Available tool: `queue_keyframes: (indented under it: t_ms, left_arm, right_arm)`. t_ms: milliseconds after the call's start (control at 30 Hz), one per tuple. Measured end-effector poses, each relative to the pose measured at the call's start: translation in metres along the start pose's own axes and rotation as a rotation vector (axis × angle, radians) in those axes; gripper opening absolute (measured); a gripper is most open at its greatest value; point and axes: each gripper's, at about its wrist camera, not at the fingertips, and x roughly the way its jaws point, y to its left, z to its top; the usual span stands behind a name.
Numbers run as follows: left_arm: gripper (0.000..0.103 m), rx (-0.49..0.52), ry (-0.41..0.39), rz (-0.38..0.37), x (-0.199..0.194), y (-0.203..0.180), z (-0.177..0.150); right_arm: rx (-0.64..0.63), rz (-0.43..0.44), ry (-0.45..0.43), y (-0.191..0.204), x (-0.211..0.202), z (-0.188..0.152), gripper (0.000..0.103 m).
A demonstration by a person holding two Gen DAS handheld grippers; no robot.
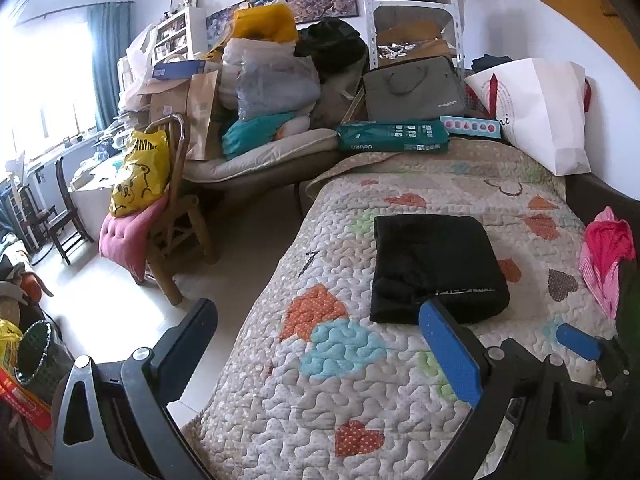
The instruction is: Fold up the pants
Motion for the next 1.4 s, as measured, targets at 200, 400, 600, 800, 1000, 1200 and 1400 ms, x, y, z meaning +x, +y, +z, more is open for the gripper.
queue_keyframes:
  t_ms: [200,400,600,800,1000,1200,1400]
  left_arm:
    - [0.101,0.003,0.000,0.001,-0.001,-0.001,0.000]
    - [0.101,0.020,-0.021,0.000,-0.005,-0.004,0.001]
    - [0.101,0.033,-0.049,0.005,-0.013,-0.005,0.004]
    - [0.101,0.025,-0.008,-0.042,-0.009,-0.003,0.005]
    - [0.101,0.054,0.040,-0.077,-0.003,-0.009,0.000]
    - [0.101,0.093,0.073,-0.108,0.003,-0.016,-0.007]
    - [0.101,0.078,0.121,-0.147,0.012,-0.015,-0.011]
  right_arm:
    - [0.004,0.004,-0.001,0.000,0.000,0.000,0.081]
    - [0.003,0.004,-0.002,0.000,-0.001,0.000,0.081]
    - [0.000,0.011,-0.017,0.001,-0.004,0.002,0.081]
    - [0.003,0.009,-0.022,0.003,-0.005,0.002,0.081]
    - [0.001,0.008,-0.022,0.002,-0.005,0.002,0.081]
    - [0.001,0.005,-0.015,0.001,-0.002,0.001,0.081]
    - [0.005,-0.004,-0.001,-0.002,0.003,-0.001,0.082]
